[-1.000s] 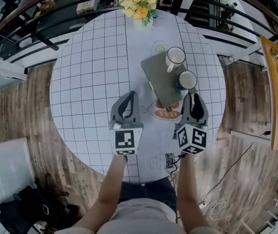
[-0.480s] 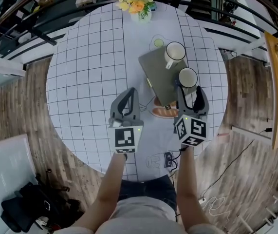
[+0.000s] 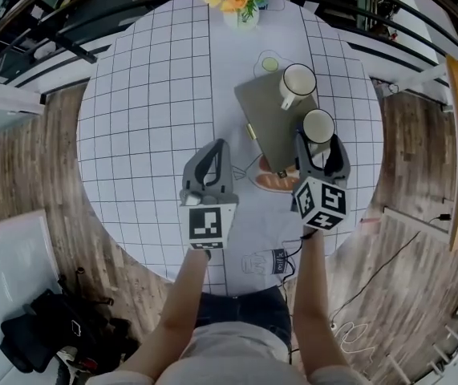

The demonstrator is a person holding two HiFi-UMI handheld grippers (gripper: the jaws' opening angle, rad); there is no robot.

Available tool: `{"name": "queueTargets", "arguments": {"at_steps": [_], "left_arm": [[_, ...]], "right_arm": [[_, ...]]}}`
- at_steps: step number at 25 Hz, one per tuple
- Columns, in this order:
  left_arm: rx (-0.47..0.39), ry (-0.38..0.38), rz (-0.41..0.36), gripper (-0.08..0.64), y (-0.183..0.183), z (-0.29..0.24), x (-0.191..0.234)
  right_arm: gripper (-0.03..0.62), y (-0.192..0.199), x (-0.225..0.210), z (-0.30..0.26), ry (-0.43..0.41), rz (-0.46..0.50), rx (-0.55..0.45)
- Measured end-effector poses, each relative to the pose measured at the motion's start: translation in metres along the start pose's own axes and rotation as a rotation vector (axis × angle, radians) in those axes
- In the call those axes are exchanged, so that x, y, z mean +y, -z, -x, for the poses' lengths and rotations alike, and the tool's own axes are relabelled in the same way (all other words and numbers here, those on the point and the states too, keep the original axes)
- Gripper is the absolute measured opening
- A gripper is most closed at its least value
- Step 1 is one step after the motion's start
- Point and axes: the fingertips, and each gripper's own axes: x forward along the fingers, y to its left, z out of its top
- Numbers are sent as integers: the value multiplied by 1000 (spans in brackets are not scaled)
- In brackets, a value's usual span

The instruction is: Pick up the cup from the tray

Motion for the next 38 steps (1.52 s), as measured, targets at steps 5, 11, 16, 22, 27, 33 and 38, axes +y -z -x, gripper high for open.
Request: {"name": "queueTargets", "arguments": {"at_steps": [5, 11, 16, 22, 27, 33, 38], "left_arm": [[4, 1, -4, 6, 3, -1, 2], [14, 2, -8, 6, 7, -4, 2], [24, 9, -14, 6, 10, -7, -1], [16, 2, -10, 6, 10, -9, 0], [29, -5, -18, 6, 12, -7, 4], [20, -16, -19, 6, 9, -5, 8], [5, -14, -20, 6, 4, -3, 7]], "right_arm": [[324, 5, -2, -13, -14, -21, 6], [331, 8, -2, -26, -26, -9, 19], [334, 9, -2, -30, -23, 7, 11], [334, 8, -3, -31, -30, 24, -2], [339, 8, -3, -30, -25, 28, -12], [339, -3, 0, -25, -37, 18, -45], [339, -29, -6, -6, -33, 2, -101]]}}
